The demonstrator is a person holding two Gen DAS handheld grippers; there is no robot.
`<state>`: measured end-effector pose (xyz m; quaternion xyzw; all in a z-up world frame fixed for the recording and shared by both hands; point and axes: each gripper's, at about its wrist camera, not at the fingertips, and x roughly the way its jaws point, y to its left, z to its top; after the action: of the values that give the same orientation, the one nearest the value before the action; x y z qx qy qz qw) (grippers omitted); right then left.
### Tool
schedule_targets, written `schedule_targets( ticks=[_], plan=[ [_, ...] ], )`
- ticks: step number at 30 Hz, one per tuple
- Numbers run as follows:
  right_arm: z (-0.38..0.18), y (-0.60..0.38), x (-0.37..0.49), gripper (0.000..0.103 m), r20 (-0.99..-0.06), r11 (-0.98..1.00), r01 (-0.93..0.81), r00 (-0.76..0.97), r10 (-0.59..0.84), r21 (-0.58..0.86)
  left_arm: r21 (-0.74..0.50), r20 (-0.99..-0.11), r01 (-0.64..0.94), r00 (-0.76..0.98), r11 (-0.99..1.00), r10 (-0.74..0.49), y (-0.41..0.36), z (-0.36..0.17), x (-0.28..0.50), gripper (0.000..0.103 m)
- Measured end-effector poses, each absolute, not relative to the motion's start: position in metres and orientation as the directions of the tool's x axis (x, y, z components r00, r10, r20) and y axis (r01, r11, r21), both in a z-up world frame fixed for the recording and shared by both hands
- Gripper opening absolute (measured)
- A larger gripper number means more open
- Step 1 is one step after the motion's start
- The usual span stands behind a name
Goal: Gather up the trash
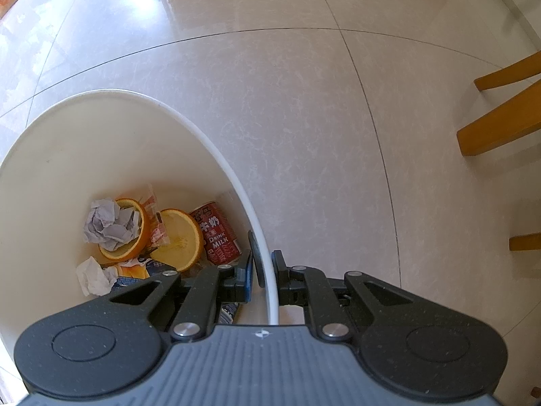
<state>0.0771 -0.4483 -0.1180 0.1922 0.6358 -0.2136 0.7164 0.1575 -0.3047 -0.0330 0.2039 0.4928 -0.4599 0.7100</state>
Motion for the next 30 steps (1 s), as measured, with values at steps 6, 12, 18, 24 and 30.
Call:
schedule_targets(
  ticks=[6, 12, 18, 24, 30],
  plan=[
    [-0.117, -0.45, 0.075, 0.013, -0.993, 0.836, 0.548, 0.105, -0.05, 0.015, -0.185, -0.9, 0.839, 0.065, 0.512, -0.431, -0.316, -0.04, 0.154, 0.085],
    [-0.117, -0.448, 0.075, 0.015, -0.994, 0.845, 0.535, 0.1, -0.047, 0.014, -0.159, -0.889, 0.823, 0.12, 0.545, -0.441, -0.313, -0.036, 0.151, 0.094],
    [-0.097, -0.438, 0.07, 0.063, -0.984, 0.867, 0.495, 0.172, -0.04, 0.051, -0.116, -0.885, 0.78, 0.2, 0.615, -0.421, -0.304, -0.035, 0.155, 0.096],
    [-0.075, -0.416, 0.058, 0.087, -0.976, 0.897, 0.437, 0.212, -0.039, 0.059, -0.121, -0.9, 0.711, 0.216, 0.693, -0.38, -0.288, -0.041, 0.156, 0.096],
    [-0.045, -0.399, 0.042, 0.101, -0.97, 0.887, 0.457, 0.24, -0.05, 0.068, -0.089, -0.916, 0.641, 0.248, 0.763, -0.315, -0.271, -0.041, 0.151, 0.096]
  ],
)
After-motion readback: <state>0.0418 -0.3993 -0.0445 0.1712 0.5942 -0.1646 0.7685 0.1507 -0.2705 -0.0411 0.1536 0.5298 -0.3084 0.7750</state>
